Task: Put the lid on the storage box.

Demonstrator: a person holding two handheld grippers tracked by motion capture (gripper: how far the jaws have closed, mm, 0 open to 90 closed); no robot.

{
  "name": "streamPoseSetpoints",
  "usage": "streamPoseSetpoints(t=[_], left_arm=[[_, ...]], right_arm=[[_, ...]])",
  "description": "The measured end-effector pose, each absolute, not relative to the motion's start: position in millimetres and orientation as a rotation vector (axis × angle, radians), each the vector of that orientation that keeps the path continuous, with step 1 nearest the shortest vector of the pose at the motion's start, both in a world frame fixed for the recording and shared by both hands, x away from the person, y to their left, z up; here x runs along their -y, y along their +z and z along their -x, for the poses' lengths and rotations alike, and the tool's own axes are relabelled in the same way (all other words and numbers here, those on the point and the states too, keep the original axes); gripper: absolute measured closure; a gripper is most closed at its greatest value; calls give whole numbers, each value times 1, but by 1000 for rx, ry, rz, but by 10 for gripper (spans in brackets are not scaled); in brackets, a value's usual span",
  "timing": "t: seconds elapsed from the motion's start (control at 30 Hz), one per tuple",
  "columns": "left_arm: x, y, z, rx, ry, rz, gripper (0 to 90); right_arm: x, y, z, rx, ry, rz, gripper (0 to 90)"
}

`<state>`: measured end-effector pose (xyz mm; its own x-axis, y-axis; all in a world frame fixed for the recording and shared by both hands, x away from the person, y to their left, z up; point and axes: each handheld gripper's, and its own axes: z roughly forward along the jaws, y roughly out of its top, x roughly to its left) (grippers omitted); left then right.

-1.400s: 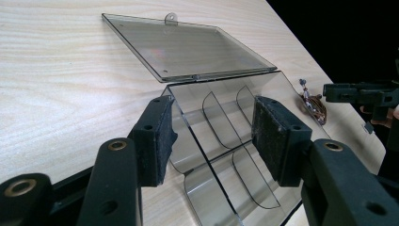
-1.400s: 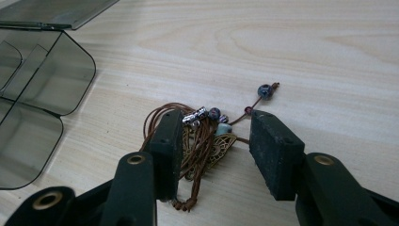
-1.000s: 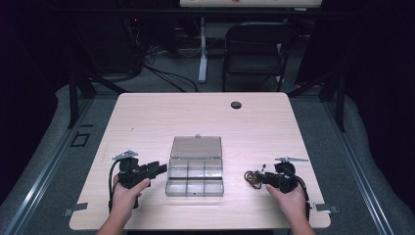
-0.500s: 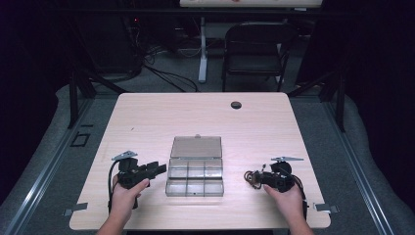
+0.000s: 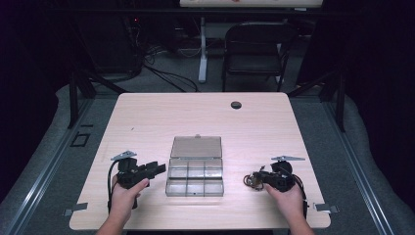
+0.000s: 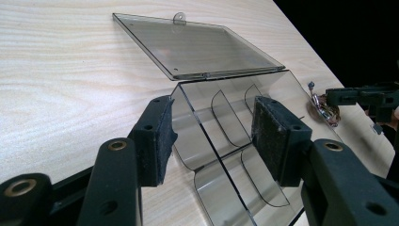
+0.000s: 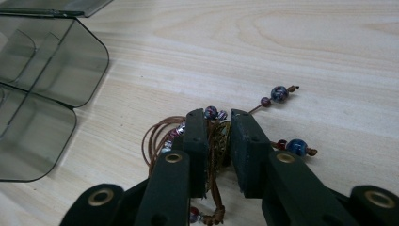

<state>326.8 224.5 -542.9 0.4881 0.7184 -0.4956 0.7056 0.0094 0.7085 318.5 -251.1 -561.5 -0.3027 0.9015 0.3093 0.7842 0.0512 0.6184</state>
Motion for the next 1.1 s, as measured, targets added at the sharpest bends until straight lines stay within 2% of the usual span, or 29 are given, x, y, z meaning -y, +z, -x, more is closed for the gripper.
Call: streamPoseSetpoints(t=[0.2,0.47,1.1], left_arm=[[-225,-543,-327,-1226,15,-1702,490],[-226,-543,-327,-1229,18,-1697,490],[-228,-542,-327,-1235,27,-1687,490]], right_arm=[[252,-556,-316,-2153,1152,-1742,840],[251,-552,-313,-2167,1224,-1725,877],[247,-538,-307,-2149,1297,-1638,886]])
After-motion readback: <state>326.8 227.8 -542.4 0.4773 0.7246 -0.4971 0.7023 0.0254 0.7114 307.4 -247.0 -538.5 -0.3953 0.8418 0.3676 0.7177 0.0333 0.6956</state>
